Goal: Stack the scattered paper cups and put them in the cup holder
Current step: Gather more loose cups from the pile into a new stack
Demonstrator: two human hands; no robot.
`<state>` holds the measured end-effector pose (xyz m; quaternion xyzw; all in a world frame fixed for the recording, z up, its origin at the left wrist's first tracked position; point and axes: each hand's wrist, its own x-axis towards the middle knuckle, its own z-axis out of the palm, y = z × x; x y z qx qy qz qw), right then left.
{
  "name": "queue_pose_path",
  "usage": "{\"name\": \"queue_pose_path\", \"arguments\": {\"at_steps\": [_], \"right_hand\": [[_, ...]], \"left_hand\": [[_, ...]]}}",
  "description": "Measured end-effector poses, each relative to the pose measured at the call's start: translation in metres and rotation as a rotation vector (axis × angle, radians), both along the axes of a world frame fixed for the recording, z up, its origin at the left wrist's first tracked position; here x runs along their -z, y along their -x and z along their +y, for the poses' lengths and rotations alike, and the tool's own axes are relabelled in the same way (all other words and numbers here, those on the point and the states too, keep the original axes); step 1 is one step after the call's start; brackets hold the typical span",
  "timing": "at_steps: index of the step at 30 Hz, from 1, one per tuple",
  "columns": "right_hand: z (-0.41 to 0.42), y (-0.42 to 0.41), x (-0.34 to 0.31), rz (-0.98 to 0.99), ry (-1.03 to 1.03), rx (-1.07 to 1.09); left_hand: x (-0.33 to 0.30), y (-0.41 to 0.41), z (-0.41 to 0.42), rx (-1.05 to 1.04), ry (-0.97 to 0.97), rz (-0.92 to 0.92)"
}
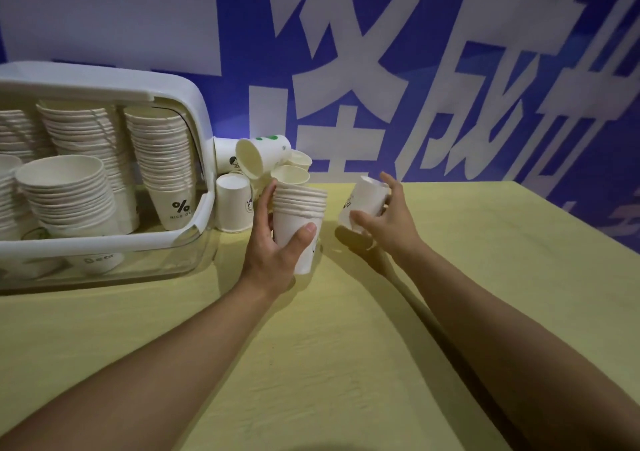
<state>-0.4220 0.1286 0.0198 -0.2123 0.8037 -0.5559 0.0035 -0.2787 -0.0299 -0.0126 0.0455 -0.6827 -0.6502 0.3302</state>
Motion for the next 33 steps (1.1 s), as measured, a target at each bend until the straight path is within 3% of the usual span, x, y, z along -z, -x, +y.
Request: {"name": "queue_pose_path", "arguments": {"at_steps": [4,7,23,33], "right_hand": [[0.019,-0.026,0.002,-0.009,0.354,0.11],[0.025,-0.04,0.001,0.027,0.477,0.084],[0.011,-0.064,-0.011,-0.02,0.63,-0.085],[0.012,-0.071,-0.006,0.129,0.383,-0.149]], "left_hand": [[0.002,-0.005,0.003,0.147,0.095,-0.048],[0.001,-0.009,0.008,0.297,0.205,-0.095],[-0.005,-0.013,0.013,0.366,0.277,-0.144],[-0.002,-0.011,0.01,0.188,0.195,-0.07]]}}
